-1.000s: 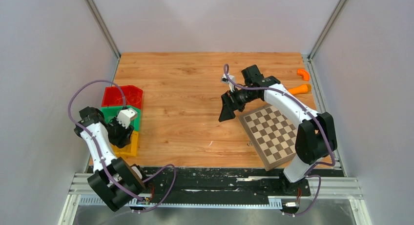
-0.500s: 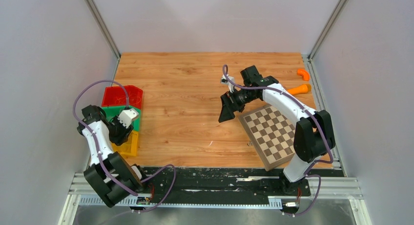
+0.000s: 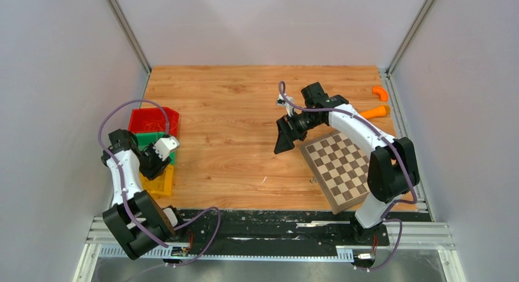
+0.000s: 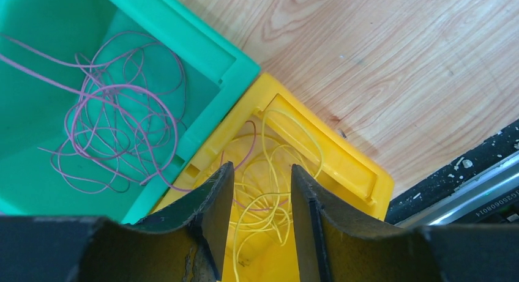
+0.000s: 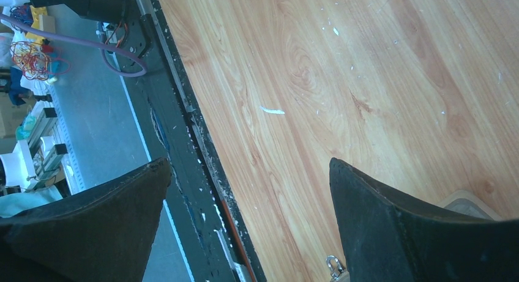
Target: Untangle the cables
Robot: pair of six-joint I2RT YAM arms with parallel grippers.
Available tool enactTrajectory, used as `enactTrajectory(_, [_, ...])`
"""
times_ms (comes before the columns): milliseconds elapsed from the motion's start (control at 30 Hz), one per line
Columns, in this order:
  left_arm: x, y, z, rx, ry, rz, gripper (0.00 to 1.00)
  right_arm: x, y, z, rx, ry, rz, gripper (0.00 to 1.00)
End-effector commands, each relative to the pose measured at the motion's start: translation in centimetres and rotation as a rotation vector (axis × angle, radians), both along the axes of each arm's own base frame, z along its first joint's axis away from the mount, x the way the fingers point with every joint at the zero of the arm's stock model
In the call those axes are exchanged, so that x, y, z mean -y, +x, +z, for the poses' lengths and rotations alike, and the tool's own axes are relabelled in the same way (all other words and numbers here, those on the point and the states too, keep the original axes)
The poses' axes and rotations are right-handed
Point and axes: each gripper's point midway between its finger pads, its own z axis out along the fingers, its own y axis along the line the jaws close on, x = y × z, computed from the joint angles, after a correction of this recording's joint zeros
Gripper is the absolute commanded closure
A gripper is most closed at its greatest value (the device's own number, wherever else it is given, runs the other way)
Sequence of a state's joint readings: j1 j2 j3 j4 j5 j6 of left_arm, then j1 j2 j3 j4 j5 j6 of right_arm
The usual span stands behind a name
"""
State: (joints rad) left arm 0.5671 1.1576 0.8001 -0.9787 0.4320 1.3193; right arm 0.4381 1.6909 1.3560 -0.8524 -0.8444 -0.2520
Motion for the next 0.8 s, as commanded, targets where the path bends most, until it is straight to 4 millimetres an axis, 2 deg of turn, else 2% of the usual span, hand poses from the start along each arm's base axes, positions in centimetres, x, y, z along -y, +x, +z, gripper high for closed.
enactTrajectory(0, [1.2, 0.0, 0.8, 0.031, -0.017, -0.065, 0.53, -0.7, 0.4, 0.9, 0.016, 0.029, 0.016, 0.00])
enactTrajectory(300, [1.8, 0.2, 1.7, 0.034, -0.046, -0.093, 0.57, -0.7, 0.3, 0.7, 0.010, 0.028, 0.021, 0.00])
enactTrajectory(500, [-0.5, 1.2, 0.4, 0.033, 0.055, -0.095, 0.55, -0.8, 0.2, 0.6, 0.003, 0.031, 0.024, 0.00])
enactTrajectory(767, [-2.4, 1.8, -1.2, -0.011, 0.130, -0.134, 0.56, -0.8, 0.2, 0.6, 0.000, 0.028, 0.024, 0.00])
